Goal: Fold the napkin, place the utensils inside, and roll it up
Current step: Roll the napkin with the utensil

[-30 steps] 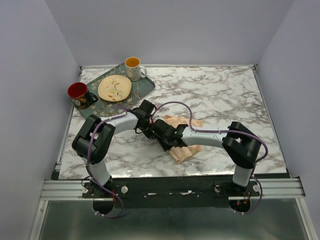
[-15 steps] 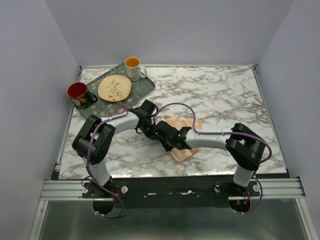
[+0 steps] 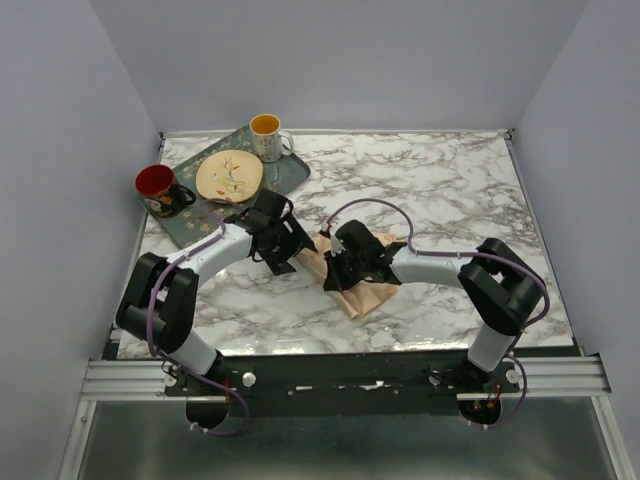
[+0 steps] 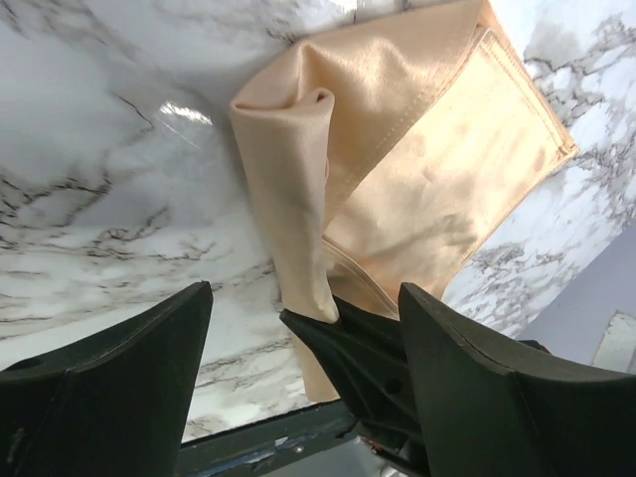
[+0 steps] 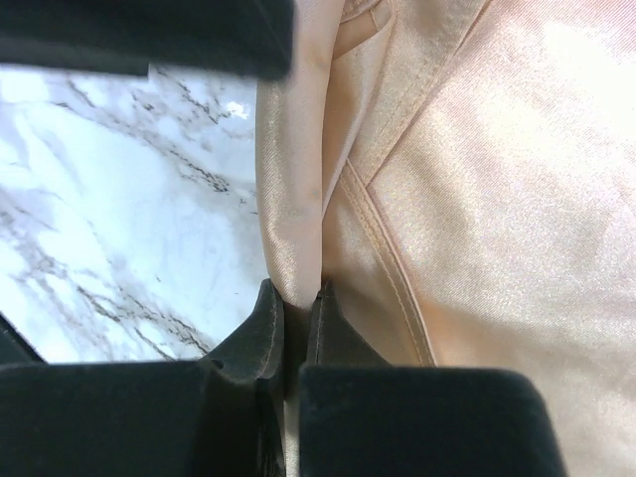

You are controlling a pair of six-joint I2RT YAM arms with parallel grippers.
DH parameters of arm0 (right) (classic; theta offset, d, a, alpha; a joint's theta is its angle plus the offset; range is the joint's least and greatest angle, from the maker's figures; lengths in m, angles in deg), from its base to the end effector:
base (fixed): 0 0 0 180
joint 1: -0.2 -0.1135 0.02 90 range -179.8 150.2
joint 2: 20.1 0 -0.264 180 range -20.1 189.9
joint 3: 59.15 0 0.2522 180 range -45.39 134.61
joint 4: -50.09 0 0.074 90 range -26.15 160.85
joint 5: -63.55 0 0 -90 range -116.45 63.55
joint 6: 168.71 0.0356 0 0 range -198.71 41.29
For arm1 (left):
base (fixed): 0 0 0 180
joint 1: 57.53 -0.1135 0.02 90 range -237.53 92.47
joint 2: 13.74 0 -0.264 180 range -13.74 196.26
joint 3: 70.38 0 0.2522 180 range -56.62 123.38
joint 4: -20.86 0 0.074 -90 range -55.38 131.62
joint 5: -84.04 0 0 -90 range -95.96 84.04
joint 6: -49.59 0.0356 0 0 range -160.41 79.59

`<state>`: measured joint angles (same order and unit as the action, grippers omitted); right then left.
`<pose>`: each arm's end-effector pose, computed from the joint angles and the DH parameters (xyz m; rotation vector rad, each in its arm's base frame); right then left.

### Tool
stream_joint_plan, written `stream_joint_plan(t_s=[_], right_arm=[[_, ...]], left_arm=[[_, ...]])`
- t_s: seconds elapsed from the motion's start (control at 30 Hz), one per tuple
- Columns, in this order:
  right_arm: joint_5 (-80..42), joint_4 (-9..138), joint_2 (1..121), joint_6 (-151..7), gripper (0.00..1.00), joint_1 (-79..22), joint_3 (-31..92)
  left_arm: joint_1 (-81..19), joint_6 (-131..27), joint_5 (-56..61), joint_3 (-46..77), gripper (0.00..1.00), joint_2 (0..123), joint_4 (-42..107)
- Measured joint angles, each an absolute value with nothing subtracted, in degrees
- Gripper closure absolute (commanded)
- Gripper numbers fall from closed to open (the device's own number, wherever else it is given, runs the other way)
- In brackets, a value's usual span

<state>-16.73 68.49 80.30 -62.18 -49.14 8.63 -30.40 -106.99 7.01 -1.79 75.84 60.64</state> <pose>0.2226 0.2684 0.1524 -0.8021 2.4499 0.6797 0.2692 -0.1469 0.1923 -0.8842 2.7169 -0.7654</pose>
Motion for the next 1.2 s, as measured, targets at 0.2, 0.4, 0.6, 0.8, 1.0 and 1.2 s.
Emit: stream_joint_plan(t_s=[0.2, 0.4, 0.6, 0.8, 1.0, 1.2], right_arm=[[-4.8, 63.3, 81.1, -62.5, 0.99, -44.5, 6.1], [11.5, 59.8, 86.0, -63.1, 0.99, -38.4, 6.9], [24.2, 58.4, 91.7, -63.3, 0.99, -34.9, 8.8], [31.7, 58.3, 95.2, -62.7, 1.0, -33.6, 9.9], [34.4, 58.5, 96.5, -61.1, 0.99, -32.5, 10.0], [35.8, 58.9, 97.6, -59.5, 0.99, -32.2, 10.7]], left_arm=[[-33.1, -102.6, 6.9, -3.8, 0.2, 73.5, 59.8], [-33.1, -101.8, 9.7, -11.3, 0.21, 72.2, 55.4], [-31.9, -103.2, 11.3, -13.1, 0.25, 72.2, 51.5], [-30.5, -105.9, 12.6, -12.5, 0.32, 75.0, 45.4], [-30.4, -110.2, 13.0, -13.8, 0.27, 76.7, 43.5], [-28.8, -112.8, 12.5, -13.9, 0.26, 74.7, 44.4]])
